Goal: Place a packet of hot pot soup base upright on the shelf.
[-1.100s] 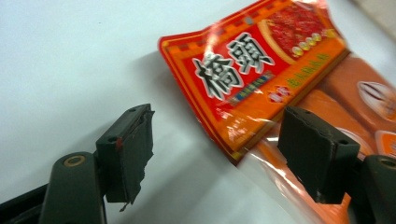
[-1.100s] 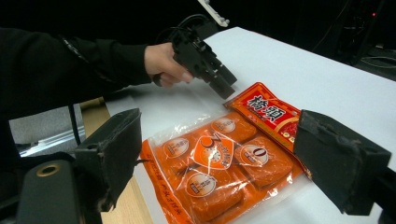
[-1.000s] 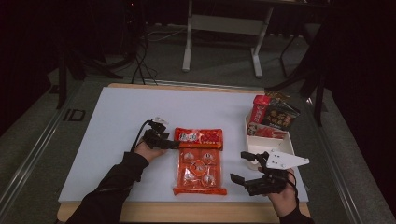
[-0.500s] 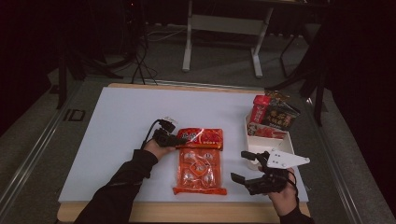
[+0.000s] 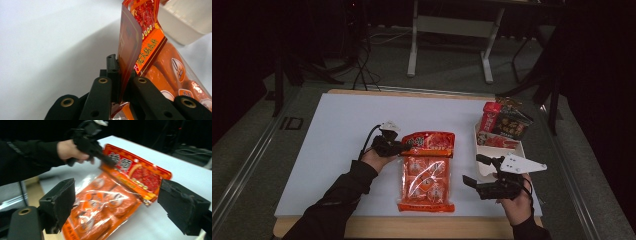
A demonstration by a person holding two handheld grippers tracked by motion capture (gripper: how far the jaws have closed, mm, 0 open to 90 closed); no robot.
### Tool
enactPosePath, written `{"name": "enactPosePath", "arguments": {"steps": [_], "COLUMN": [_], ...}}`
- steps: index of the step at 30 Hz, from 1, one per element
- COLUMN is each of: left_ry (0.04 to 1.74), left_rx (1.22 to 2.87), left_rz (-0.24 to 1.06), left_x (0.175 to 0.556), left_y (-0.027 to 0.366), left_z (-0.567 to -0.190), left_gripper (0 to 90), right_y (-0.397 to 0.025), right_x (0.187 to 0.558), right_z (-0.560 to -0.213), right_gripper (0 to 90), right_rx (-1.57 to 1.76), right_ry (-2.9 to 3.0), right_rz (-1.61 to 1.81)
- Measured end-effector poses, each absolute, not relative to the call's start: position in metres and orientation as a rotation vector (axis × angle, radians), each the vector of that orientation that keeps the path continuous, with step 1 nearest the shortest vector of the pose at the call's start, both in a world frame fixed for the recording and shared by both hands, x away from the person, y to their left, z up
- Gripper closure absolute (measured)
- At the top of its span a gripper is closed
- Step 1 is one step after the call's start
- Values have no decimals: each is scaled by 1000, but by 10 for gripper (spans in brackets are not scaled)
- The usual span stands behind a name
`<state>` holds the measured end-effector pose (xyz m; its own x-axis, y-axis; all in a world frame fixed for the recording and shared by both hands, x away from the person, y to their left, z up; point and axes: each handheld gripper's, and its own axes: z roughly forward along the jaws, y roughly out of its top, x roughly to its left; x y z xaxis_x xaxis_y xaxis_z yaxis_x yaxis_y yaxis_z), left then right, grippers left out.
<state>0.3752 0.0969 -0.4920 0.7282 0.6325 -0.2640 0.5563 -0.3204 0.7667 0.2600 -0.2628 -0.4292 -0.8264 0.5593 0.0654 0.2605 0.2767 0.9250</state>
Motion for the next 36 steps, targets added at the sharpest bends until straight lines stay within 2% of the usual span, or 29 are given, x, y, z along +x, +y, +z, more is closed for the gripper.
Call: {"name": "enactPosePath", "arguments": {"steps": [3, 14, 23, 26, 28, 32, 35, 36], "left_ry": [866, 733, 610, 581, 560, 549, 551, 553], "left_rx": [1987, 1901, 1860, 1857, 1863, 1866, 1868, 1867], "left_rz": [122, 109, 66, 55, 60, 62, 53, 52], "left_x": [367, 332, 306, 300, 298, 295, 295, 295], "left_y": [97, 96, 88, 85, 83, 80, 81, 81], "left_z": [-480, -445, -424, -420, -418, -415, -414, -415], "left_gripper": [894, 895, 895, 895, 895, 895, 894, 894], "right_y": [-261, -257, -261, -259, -256, -254, -252, -253], "right_x": [263, 285, 300, 301, 301, 301, 300, 300], "right_z": [-426, -426, -430, -435, -437, -441, -443, -442], "right_gripper": [106, 108, 166, 254, 350, 609, 682, 811], "right_rx": [747, 849, 898, 883, 861, 791, 763, 740], "right_ry": [2291, 2255, 2253, 2297, 2349, 2425, 2450, 2490], "right_rz": [1540, 1526, 1555, 1586, 1604, 1674, 1680, 1718]}}
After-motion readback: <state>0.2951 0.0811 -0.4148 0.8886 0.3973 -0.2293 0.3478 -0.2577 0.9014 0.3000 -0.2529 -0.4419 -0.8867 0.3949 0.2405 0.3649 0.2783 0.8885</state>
